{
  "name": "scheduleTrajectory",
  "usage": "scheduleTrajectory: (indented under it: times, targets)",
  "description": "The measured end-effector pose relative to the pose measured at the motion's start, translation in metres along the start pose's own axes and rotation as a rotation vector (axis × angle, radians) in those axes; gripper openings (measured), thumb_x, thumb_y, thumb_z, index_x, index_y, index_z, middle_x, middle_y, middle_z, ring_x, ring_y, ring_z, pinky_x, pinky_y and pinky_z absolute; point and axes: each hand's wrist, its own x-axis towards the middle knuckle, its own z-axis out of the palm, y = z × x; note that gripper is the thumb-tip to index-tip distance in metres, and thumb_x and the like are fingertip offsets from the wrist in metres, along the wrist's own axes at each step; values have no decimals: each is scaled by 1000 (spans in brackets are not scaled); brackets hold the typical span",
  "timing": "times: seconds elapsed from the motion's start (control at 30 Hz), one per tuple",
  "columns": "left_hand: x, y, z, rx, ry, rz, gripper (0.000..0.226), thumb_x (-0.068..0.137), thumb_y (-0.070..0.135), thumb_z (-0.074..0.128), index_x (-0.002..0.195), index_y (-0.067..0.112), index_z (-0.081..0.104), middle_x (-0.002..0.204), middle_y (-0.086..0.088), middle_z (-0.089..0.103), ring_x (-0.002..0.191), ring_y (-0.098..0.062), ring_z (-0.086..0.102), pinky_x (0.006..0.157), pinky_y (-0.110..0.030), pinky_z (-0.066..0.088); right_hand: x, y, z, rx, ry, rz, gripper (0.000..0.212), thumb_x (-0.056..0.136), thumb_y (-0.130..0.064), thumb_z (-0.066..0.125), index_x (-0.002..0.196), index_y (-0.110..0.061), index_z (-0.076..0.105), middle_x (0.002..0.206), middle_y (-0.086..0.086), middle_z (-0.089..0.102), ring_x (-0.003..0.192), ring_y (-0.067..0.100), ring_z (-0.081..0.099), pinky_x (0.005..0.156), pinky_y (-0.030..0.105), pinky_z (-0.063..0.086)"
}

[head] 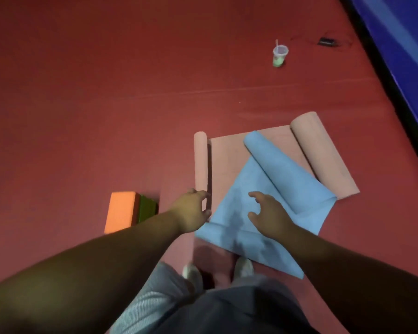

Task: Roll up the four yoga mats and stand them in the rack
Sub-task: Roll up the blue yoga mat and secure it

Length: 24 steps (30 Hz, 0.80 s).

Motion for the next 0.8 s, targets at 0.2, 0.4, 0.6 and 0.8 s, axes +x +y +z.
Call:
scheduleTrajectory:
  times: [0.2,0.4,0.6,0.8]
  targets:
    - [146,0,-66,212,-100,263,59,95,33,60,150,23,42,142,-10,47,131,-30,51,108,-31,41,87,-23,-8,159,223,232,59,91,-18,65,147,-19,45,136,11,54,129,23,51,108,25,32]
    - [253,-14,-97,503,-262,578,57,96,32,59,149,23,42,135,-10,51,125,-30,55,101,-30,40,135,-48,63,425,529,662,58,88,-18,66,143,-12,50,128,16,59,124,31,54,104,31,35]
    - [270,-25,-77,618,-436,756,57,98,35,57,151,20,41,144,-11,50,135,-27,46,112,-32,35,127,-91,127,522,452,822,60,91,-22,63,148,-19,44,133,11,54,125,26,52,101,28,37]
    - [288,-42,8,712,-554,793,56,98,37,57,150,23,40,144,-9,47,135,-28,48,114,-37,37,142,-34,174,432,297,888,62,94,-20,52,152,-30,33,143,4,45,128,24,53,104,31,42]
